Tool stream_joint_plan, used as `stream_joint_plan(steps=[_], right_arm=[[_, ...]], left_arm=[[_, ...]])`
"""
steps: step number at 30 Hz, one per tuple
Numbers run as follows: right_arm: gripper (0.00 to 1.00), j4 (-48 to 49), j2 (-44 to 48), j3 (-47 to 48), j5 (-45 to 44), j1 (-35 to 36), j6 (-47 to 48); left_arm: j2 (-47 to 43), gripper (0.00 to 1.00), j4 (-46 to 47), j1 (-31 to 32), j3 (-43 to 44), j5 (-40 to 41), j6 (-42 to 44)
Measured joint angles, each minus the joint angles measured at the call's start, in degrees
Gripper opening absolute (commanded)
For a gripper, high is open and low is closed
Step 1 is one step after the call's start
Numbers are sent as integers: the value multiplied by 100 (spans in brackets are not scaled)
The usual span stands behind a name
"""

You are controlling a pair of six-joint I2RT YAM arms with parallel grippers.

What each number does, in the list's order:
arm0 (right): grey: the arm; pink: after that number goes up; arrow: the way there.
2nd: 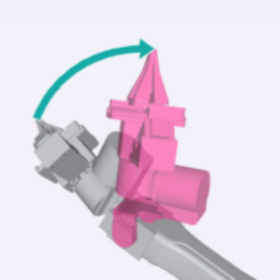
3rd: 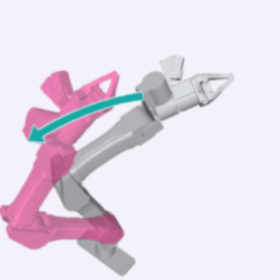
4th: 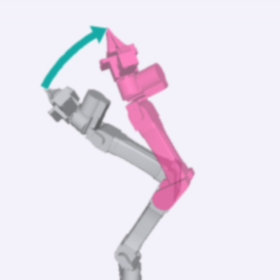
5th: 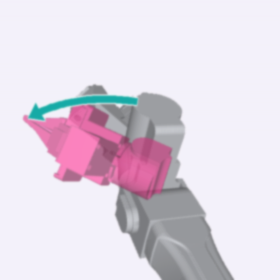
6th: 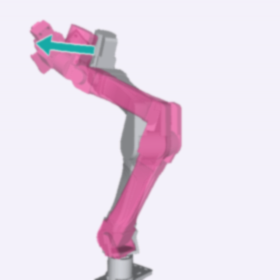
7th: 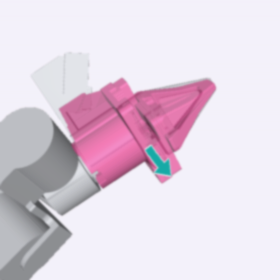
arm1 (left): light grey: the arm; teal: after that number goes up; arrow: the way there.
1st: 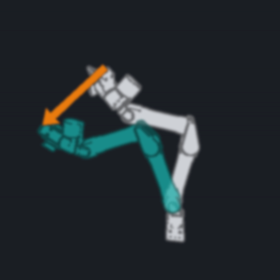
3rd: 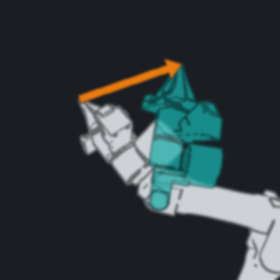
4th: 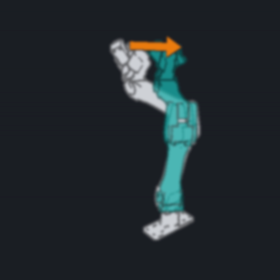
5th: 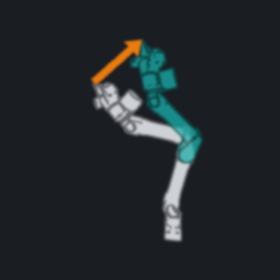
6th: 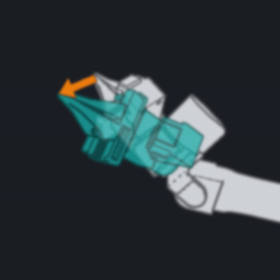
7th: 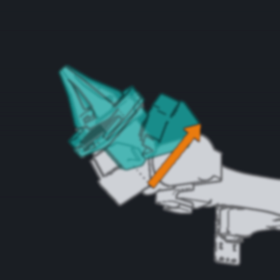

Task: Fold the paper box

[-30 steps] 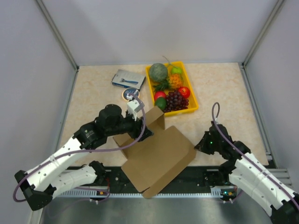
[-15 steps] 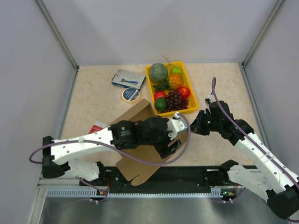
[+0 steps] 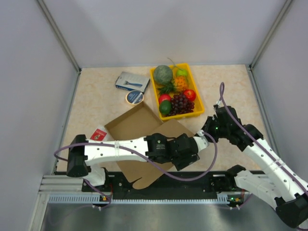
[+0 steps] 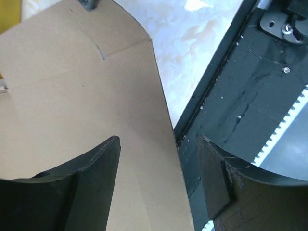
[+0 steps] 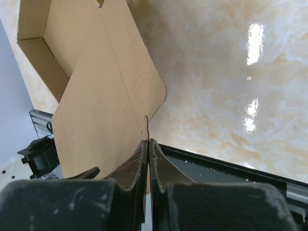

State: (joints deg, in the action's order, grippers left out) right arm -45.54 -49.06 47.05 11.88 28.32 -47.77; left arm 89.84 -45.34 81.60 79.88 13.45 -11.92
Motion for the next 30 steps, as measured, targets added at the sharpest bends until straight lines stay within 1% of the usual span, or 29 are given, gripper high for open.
stream_joint_plan(steps=[2, 3, 4, 5, 7, 8, 9, 10, 11, 12, 15, 17, 18, 20, 21, 23, 24, 25, 26, 27, 30], right_arm=[[0, -46, 7, 2, -26, 0, 0], [0, -63, 9, 2, -31, 0, 0], [0, -81, 13, 2, -28, 0, 0], [0, -92, 15, 4, -28, 0, 0], [0, -76, 15, 35, -63, 0, 4], [0, -66, 13, 72, -76, 0, 4], [0, -50, 15, 109, -85, 0, 7], [0, -33, 17, 153, -83, 0, 7], [0, -28, 15, 197, -72, 0, 9], [0, -44, 15, 238, -50, 0, 9], [0, -90, 9, 334, -20, 0, 9], [0, -90, -15, 391, 15, 0, 7], [0, -85, -31, 411, 26, 0, 7], [0, -81, -37, 413, 24, 0, 2], [12, -70, -52, 420, 31, 0, 2], [28, -48, -81, 448, 46, 0, 35], [49, -52, -85, 455, 48, 0, 111], [61, -90, -83, 472, 11, 0, 254], [70, -87, -81, 481, -15, 0, 289], [83, -87, -74, 487, -105, 0, 466], [99, -208, -37, 601, -442, 0, 981]], left_arm=[[181, 61, -136, 103, 203, 299, -103], [256, 55, -181, 133, 275, 428, -153], [348, 44, -267, 170, 363, 608, -197], [452, 41, -396, 199, 472, 807, -262], [599, 39, -573, 232, 610, 1025, -404], [697, 41, -715, 271, 734, 1156, -472], [754, 47, -800, 302, 807, 1244, -487], [820, 55, -892, 330, 879, 1349, -516], [855, 66, -951, 352, 909, 1447, -529], [866, 68, -1027, 358, 918, 1569, -529], [868, 68, -1228, 358, 918, 1808, -553], [868, 60, -1294, 365, 918, 1987, -555], [870, 48, -1327, 380, 918, 2087, -557], [892, 38, -1390, 415, 929, 2247, -595], [914, 33, -1429, 437, 951, 2315, -612], [938, 30, -1467, 481, 975, 2382, -621], [938, 28, -1499, 496, 979, 2406, -619], [938, 25, -1519, 496, 984, 2420, -616], [938, 24, -1523, 476, 988, 2415, -616], [931, 22, -1519, 446, 988, 2369, -614], [841, 18, -1504, 278, 988, 2081, -619]])
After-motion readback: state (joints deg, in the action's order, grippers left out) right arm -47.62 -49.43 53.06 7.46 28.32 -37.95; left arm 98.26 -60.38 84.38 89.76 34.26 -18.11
